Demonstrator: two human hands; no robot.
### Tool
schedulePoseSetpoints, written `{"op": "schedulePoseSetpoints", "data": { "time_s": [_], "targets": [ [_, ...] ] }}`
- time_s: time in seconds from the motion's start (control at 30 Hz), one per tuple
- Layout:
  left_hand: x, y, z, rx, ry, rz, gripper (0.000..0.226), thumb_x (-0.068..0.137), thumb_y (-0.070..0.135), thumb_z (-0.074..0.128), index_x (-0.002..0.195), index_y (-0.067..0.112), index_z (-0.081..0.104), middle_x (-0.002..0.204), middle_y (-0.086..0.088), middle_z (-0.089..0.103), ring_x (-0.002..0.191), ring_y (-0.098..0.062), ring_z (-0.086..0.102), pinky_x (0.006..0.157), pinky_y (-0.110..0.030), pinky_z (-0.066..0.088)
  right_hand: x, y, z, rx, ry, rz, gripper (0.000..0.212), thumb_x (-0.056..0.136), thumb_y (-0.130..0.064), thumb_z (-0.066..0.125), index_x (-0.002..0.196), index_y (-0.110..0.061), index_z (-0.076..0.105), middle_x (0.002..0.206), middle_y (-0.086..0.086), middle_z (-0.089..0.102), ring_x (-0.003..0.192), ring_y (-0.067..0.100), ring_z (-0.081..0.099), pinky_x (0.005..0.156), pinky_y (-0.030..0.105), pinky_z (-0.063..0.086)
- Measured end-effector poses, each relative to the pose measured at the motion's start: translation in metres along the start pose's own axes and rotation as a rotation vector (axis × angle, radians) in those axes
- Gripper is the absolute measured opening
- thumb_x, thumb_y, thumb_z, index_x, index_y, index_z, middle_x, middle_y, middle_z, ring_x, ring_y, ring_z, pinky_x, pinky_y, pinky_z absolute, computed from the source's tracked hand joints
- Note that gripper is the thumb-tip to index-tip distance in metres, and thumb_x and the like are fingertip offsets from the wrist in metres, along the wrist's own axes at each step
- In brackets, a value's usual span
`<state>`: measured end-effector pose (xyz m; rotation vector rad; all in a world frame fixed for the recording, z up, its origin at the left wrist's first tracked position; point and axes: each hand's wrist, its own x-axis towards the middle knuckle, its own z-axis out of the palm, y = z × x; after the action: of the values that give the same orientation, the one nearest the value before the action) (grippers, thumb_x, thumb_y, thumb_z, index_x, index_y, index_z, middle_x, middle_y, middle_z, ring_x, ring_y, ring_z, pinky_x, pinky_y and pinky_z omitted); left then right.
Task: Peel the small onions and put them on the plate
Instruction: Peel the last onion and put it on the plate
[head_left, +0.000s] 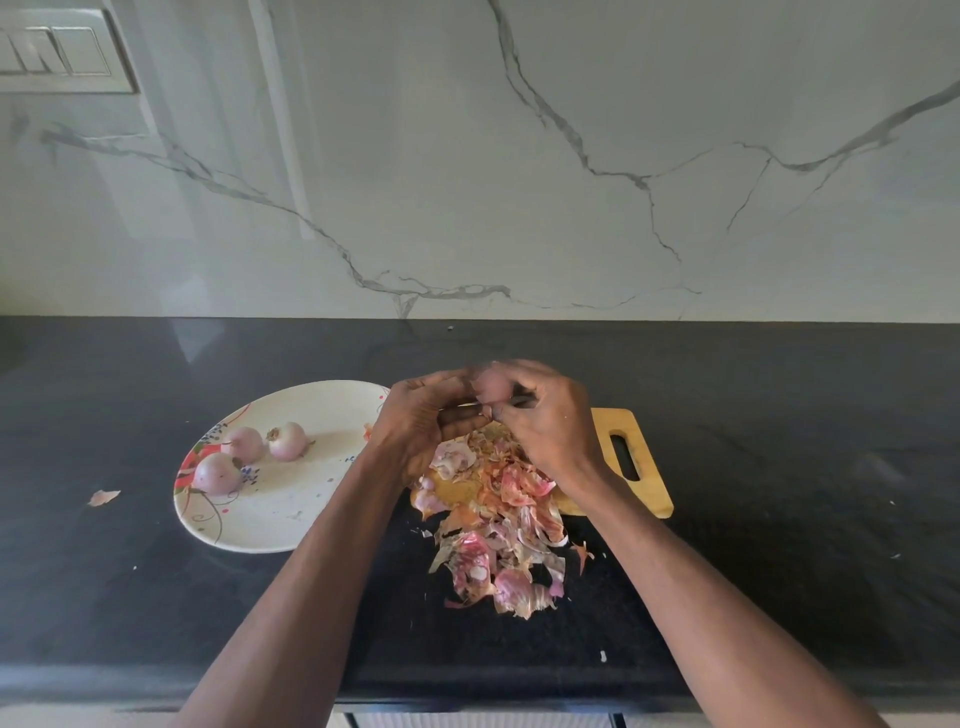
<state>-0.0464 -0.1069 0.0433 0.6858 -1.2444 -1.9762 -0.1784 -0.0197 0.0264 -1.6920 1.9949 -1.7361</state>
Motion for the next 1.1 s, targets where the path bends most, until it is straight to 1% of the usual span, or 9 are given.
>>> {"op": "schedulePoseSetpoints", "data": {
  "time_s": [0.13,0.23,0.53,0.67,0.73,0.87,0.97,1.03,1.1],
  "targets": [
    [-0.001,0.0,0.001,-0.03,0.021,-0.019,0.013,0.089,-0.006,0.062,0.096,-0.003,0.072,0.092,-0.023,0.075,0.072,-0.028,0.075,0.065,-0.03,0.063,-0.001,0.0,0.001,-0.006,0.002,-0.02,0.039,0.078,-0.005,0.083,0.116,-0.008,0.073,0.123,0.004,0.069,0.111,0.017,0.066,0.094,0.036,0.058],
    [-0.001,-0.002,0.002,-0.025,0.035,-0.022,0.013,0.091,-0.004,0.061,0.098,-0.004,0.072,0.092,-0.022,0.075,0.074,-0.028,0.075,0.065,-0.03,0.063,-0.004,0.001,0.002,-0.014,0.005,-0.063,0.037,0.079,-0.004,0.082,0.115,-0.006,0.073,0.122,0.005,0.07,0.108,0.019,0.069,0.091,0.038,0.06],
    [-0.001,-0.001,0.003,0.039,0.054,0.005,0.013,0.089,-0.004,0.063,0.085,-0.002,0.075,0.088,-0.022,0.075,0.068,-0.028,0.074,0.063,-0.031,0.063,-0.005,0.001,0.002,-0.016,0.001,-0.053,0.033,0.079,-0.006,0.082,0.111,-0.009,0.075,0.12,0.005,0.072,0.107,0.016,0.068,0.091,0.033,0.059],
    [-0.002,-0.002,0.006,0.113,0.065,0.068,0.024,0.086,-0.007,0.065,0.069,0.004,0.079,0.081,-0.02,0.075,0.066,-0.028,0.072,0.061,-0.031,0.063,-0.003,0.007,0.004,-0.032,-0.022,-0.052,0.022,0.081,-0.008,0.081,0.103,-0.011,0.078,0.115,0.003,0.074,0.106,0.016,0.068,0.09,0.037,0.058],
    [-0.002,-0.003,0.006,0.179,0.076,0.095,0.022,0.085,-0.004,0.07,0.067,0.007,0.079,0.081,-0.02,0.075,0.07,-0.03,0.072,0.062,-0.032,0.062,-0.004,0.009,0.006,-0.056,-0.041,-0.072,0.014,0.081,-0.007,0.079,0.095,-0.01,0.078,0.109,0.003,0.074,0.101,0.016,0.069,0.088,0.037,0.058],
    [0.001,-0.007,0.006,0.28,0.142,0.106,0.021,0.084,-0.003,0.072,0.066,0.006,0.078,0.075,-0.019,0.074,0.065,-0.029,0.069,0.056,-0.029,0.059,-0.006,0.006,0.007,-0.117,-0.038,-0.109,0.009,0.08,-0.003,0.077,0.088,-0.007,0.078,0.101,0.002,0.074,0.092,0.013,0.068,0.083,0.026,0.057],
    [0.001,-0.009,0.006,0.317,0.147,0.128,0.008,0.085,-0.003,0.07,0.08,-0.006,0.076,0.08,-0.025,0.073,0.069,-0.029,0.068,0.058,-0.029,0.06,-0.007,0.004,0.007,-0.118,-0.043,-0.131,0.011,0.079,0.002,0.075,0.087,-0.005,0.078,0.098,0.002,0.074,0.089,0.012,0.067,0.079,0.018,0.054],
    [-0.001,-0.01,0.005,0.348,0.169,0.152,0.012,0.087,-0.005,0.066,0.08,-0.006,0.076,0.08,-0.025,0.073,0.066,-0.027,0.068,0.057,-0.028,0.06,-0.008,0.002,0.008,-0.115,-0.035,-0.122,0.016,0.079,0.001,0.076,0.093,-0.007,0.079,0.102,0.004,0.075,0.092,0.011,0.067,0.082,0.017,0.054],
    [-0.002,-0.01,0.005,0.358,0.19,0.171,0.022,0.089,-0.01,0.06,0.077,0.0,0.076,0.076,-0.02,0.074,0.057,-0.02,0.068,0.054,-0.025,0.059,-0.008,0.0,0.008,-0.104,-0.012,-0.089,0.025,0.079,-0.001,0.079,0.104,-0.007,0.078,0.109,0.006,0.075,0.097,0.011,0.067,0.086,0.01,0.05]
  ]
}}
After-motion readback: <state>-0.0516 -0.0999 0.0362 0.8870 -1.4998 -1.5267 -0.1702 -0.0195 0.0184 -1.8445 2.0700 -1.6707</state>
